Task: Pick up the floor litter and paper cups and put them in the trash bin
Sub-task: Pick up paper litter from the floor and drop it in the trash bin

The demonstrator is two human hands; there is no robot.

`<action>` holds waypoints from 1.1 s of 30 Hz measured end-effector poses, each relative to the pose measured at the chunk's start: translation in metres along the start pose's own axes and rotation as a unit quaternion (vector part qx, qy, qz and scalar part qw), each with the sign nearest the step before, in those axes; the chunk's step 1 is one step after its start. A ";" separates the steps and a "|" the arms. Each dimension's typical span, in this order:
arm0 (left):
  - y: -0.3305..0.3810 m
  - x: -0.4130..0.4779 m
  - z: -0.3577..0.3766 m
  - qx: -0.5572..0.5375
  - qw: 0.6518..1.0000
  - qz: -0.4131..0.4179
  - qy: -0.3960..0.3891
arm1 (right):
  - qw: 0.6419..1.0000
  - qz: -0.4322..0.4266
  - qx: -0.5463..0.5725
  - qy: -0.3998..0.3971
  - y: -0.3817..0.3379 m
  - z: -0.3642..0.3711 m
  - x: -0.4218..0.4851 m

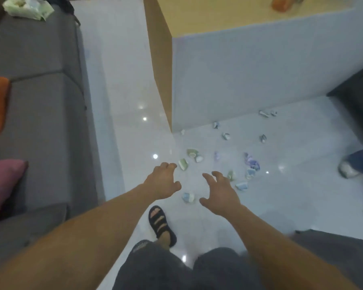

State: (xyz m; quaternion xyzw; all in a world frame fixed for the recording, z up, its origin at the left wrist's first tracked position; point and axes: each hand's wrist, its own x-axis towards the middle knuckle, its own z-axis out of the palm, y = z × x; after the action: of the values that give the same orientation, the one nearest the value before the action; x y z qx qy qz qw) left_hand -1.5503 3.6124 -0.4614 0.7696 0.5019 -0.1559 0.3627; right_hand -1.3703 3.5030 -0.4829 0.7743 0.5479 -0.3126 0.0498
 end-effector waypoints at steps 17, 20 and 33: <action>-0.155 0.335 0.335 -0.090 0.984 -0.108 -0.114 | 0.980 -0.034 -0.079 -0.177 0.150 0.375 0.332; -0.181 0.353 0.387 -0.106 0.981 -0.113 -0.117 | 0.977 -0.057 -0.116 -0.169 0.163 0.435 0.347; -0.149 0.369 0.402 -0.277 0.943 -0.146 -0.109 | 0.979 -0.158 0.123 0.048 0.182 0.422 0.337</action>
State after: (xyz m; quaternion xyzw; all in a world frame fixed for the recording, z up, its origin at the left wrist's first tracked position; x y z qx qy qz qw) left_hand -1.4674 3.6030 -1.0212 0.5354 0.5893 -0.1453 0.5873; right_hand -1.3230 3.5300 -1.0503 0.6923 0.6223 -0.3443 -0.1225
